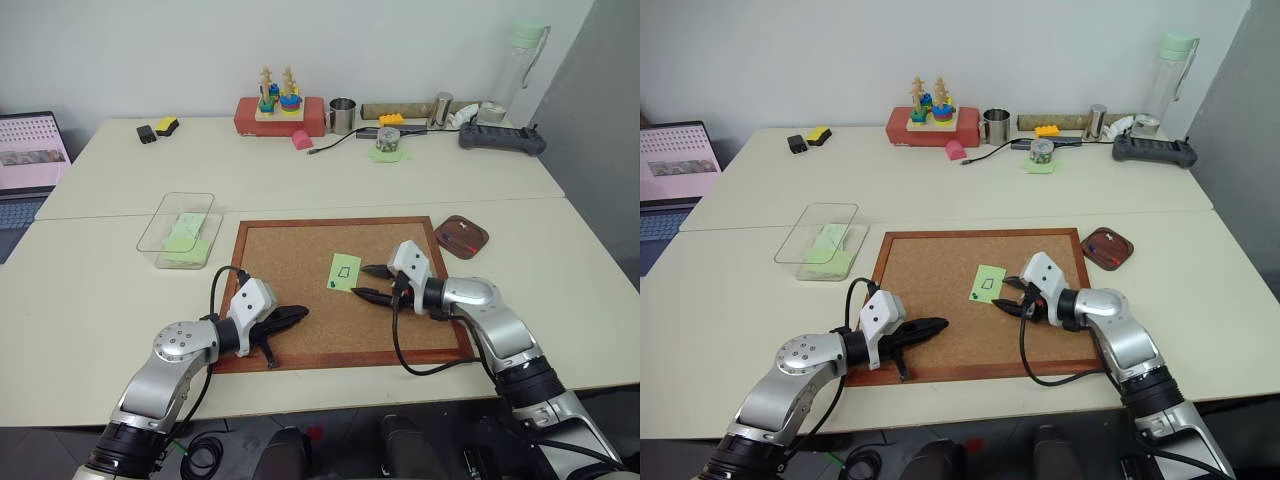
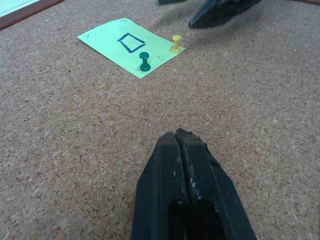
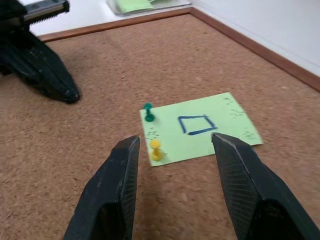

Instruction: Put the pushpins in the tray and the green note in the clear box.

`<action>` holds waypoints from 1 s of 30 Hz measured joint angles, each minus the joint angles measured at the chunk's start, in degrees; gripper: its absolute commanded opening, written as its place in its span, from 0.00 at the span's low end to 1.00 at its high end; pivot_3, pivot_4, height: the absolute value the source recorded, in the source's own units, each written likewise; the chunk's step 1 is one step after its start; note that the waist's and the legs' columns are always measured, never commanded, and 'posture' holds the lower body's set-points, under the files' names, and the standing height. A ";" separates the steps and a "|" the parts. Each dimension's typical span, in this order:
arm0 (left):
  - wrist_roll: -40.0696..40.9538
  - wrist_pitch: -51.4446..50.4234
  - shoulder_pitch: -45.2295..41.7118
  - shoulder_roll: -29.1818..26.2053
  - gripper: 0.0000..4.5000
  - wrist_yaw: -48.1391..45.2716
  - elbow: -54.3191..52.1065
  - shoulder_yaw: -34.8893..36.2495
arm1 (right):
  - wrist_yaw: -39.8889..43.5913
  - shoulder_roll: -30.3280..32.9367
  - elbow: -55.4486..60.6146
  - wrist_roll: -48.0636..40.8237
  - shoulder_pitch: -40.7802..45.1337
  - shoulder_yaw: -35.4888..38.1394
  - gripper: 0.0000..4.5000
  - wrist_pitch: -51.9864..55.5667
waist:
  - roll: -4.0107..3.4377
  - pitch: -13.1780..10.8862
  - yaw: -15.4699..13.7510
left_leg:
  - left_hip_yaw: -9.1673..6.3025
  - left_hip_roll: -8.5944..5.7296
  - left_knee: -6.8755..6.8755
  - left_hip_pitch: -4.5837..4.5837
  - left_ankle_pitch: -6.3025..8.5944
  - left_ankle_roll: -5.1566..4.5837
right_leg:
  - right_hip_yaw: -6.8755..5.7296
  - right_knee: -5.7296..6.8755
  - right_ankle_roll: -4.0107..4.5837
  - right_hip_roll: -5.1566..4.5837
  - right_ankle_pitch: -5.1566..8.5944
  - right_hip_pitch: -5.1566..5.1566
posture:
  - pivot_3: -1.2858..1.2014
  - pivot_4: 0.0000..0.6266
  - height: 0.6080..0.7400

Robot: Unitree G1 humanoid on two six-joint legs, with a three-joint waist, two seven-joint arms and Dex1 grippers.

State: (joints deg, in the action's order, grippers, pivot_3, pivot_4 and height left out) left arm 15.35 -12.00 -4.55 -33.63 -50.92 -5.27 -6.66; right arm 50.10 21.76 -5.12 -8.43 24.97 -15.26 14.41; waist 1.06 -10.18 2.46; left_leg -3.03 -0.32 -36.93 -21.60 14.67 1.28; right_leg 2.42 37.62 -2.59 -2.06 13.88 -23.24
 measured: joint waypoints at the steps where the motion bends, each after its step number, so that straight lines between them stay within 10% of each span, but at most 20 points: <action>1: 0.00 -0.01 0.13 -0.04 0.00 0.00 -0.05 0.05 | 0.10 -0.02 -0.12 0.41 0.00 -0.18 0.53 -0.41 | 0.00 0.00 0.00 | 0.00 0.00 0.00 0.00 0.00 0.00 | 0.01 0.00 0.00 0.00 0.00 0.00 | 0.52 0.24 1.00; 10: 0.00 -0.03 0.36 -0.24 0.00 0.01 -0.17 0.26 | -0.22 -2.56 -4.73 2.08 0.65 -1.63 0.53 -3.03 | 0.00 0.00 0.06 | 0.01 0.00 0.00 0.01 0.00 0.00 | 0.02 0.00 0.01 0.01 0.00 0.00 | 0.52 0.24 1.00; 22: 0.00 -0.04 0.36 -0.27 0.00 0.03 -0.14 0.29 | 1.01 -2.80 -6.81 1.78 1.38 -1.21 0.03 -4.44 | 0.00 0.00 0.10 | 0.00 0.00 0.00 0.03 0.00 0.00 | 0.01 0.01 0.01 0.01 0.00 0.00 | 0.52 0.24 1.00; 30: 0.03 -0.04 0.39 -0.35 0.00 0.02 -0.16 0.31 | 1.53 -2.76 -6.86 1.43 1.38 -1.03 0.01 -4.48 | 0.00 0.00 0.11 | 0.00 0.00 0.00 0.03 0.00 0.01 | 0.02 0.01 0.01 0.01 0.00 0.01 | 0.52 0.24 1.00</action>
State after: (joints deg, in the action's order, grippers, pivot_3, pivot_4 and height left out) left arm 15.38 -12.04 -4.15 -33.98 -50.90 -5.43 -6.35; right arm 51.63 19.01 -11.99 -7.00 26.35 -16.30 9.92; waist 1.06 -10.17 2.57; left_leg -3.03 -0.32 -36.94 -21.57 14.67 1.29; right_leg 2.44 37.63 -2.58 -2.05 13.89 -23.23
